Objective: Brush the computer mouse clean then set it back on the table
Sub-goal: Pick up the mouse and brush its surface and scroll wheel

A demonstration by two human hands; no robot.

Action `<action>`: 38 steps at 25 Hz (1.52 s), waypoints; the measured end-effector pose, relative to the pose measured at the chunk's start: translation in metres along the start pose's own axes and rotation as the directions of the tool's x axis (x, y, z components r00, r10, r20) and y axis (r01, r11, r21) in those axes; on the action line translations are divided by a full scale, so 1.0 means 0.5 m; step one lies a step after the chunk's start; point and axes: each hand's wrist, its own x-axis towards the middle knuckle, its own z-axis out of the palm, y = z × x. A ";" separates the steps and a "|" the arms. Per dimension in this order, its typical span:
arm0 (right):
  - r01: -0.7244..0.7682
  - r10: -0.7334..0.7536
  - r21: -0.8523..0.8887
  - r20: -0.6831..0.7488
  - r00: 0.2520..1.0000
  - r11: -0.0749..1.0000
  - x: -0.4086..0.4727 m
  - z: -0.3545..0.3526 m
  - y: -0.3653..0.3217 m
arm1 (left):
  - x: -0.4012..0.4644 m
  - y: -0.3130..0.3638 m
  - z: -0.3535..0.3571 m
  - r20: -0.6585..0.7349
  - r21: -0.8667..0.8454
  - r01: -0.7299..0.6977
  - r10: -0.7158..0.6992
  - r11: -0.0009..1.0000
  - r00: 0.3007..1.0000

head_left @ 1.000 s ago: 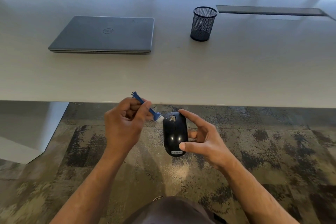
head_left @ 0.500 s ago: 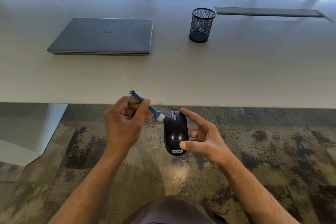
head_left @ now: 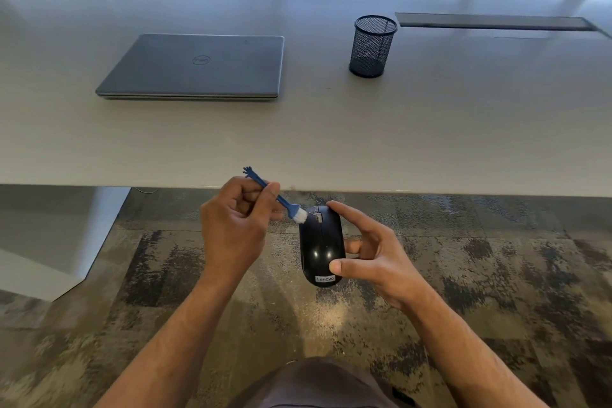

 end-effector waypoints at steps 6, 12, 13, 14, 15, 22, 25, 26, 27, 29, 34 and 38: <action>0.002 -0.002 -0.008 -0.001 1.000 1.000 0.003 0.005 0.001 | -0.004 0.010 -0.006 0.015 -0.031 -0.054 0.055 0.998 0.998; 0.006 -0.006 -0.008 0.001 1.000 1.000 0.000 0.005 0.003 | 0.004 -0.004 -0.005 -0.054 0.060 0.008 -0.005 0.998 0.999; 0.003 -0.003 -0.005 -0.001 1.000 1.000 -0.001 0.004 0.004 | 0.006 -0.006 -0.010 -0.065 0.047 0.021 -0.018 0.999 0.998; 0.000 0.000 -0.006 -0.001 1.000 1.000 -0.002 0.003 0.005 | 0.006 -0.005 -0.012 -0.065 0.020 0.021 -0.019 1.000 0.998; -0.005 0.005 -0.011 0.000 1.000 1.000 -0.001 0.003 0.006 | 0.003 0.000 -0.013 -0.056 -0.011 0.006 -0.006 1.000 0.998; -0.007 0.007 -0.006 0.007 1.000 1.000 0.007 0.005 0.004 | -0.021 0.028 0.021 0.040 -0.012 -0.066 0.066 0.998 0.997; -0.004 0.004 -0.020 -0.009 1.000 1.000 0.003 -0.001 0.003 | -0.011 0.026 0.011 -0.020 0.034 -0.070 0.070 0.997 0.997; -0.004 0.004 -0.026 -0.012 1.000 1.000 0.002 -0.002 0.004 | -0.008 0.027 0.005 -0.034 0.041 -0.081 0.082 0.996 0.996; -0.003 0.003 -0.031 -0.013 1.000 1.000 0.002 -0.002 0.003 | -0.007 0.029 0.003 -0.042 0.040 -0.093 0.095 0.995 0.995; 0.001 -0.002 -0.039 -0.011 1.000 0.999 0.004 0.001 0.003 | -0.011 0.037 0.007 -0.034 0.031 -0.124 0.125 0.992 0.992; 0.012 -0.012 -0.056 0.004 1.000 0.998 0.008 0.008 0.004 | -0.022 0.038 0.029 0.024 0.030 -0.150 0.150 0.988 0.988; 0.012 -0.013 -0.057 -0.008 1.000 0.998 0.005 0.006 0.003 | -0.009 0.029 0.010 -0.024 0.098 -0.145 0.148 0.985 0.989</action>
